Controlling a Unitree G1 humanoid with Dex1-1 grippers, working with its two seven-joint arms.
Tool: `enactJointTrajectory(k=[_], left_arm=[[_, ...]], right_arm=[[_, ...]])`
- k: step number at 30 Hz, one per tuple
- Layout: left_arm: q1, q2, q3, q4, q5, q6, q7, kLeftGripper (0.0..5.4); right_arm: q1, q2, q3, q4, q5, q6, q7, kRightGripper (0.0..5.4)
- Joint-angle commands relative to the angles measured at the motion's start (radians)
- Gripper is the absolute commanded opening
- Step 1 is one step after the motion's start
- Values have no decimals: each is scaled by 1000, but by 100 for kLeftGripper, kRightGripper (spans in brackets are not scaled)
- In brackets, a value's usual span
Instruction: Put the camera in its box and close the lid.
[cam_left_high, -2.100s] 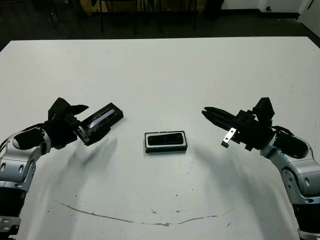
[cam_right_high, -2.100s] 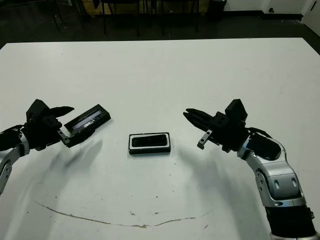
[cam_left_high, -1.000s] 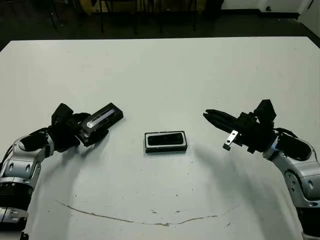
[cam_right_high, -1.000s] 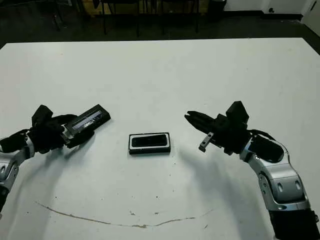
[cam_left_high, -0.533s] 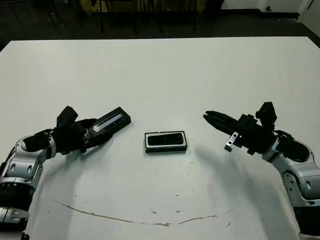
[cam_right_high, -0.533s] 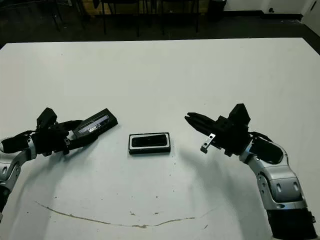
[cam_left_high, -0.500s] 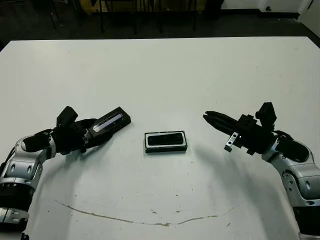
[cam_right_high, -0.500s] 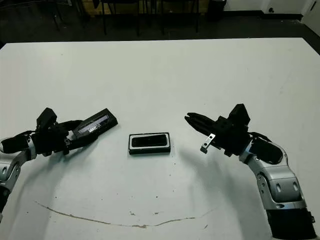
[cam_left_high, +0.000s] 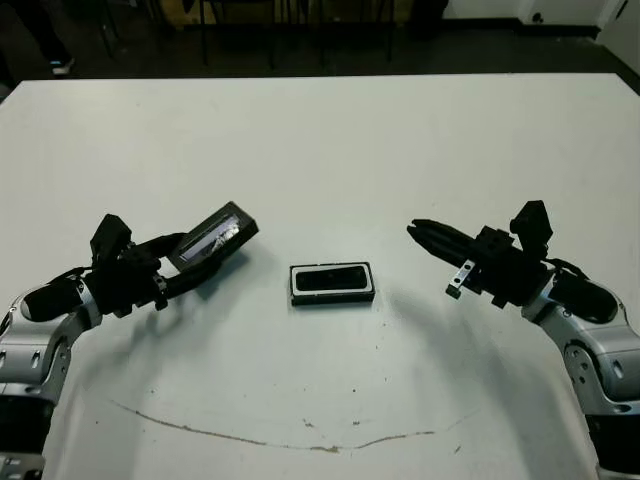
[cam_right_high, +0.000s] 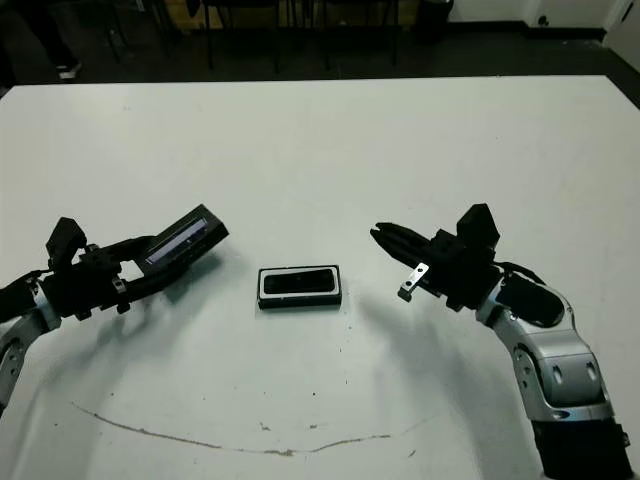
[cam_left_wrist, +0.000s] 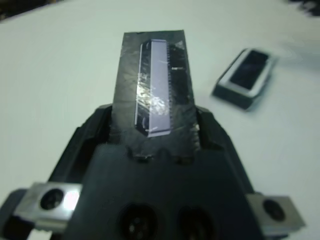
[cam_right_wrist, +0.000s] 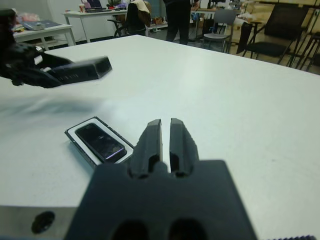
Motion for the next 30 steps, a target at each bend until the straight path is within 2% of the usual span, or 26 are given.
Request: enactJointTrajectory(k=[1, 3, 10, 13, 16, 24, 30], left_arm=[[-41, 36, -21, -37, -10, 57, -30, 280], [-85, 40, -50, -32, -8, 71, -64, 280], [-237, 36, -183, 33, 29, 153, -159, 280], [-268, 26, -218, 55, 45, 169, -163, 280], [-278, 15, -234, 80, 51, 157, -170, 280], [-267, 19, -218, 83, 44, 130, -180, 280], [-250, 19, -177, 87, 24, 114, -178, 280]], right_arm=[[-9, -16, -4, 15, -11, 14, -7, 0], [-15, -20, -6, 17, -14, 20, -10, 0], [-32, -39, -29, -44, 4, 143, -69, 0], [-36, -47, -46, -74, 18, 202, -96, 0], [-37, -52, -59, -93, 29, 226, -105, 0], [-45, -43, -36, -83, 36, 199, -70, 0], [-79, -18, 53, -65, 7, 147, -26, 0]])
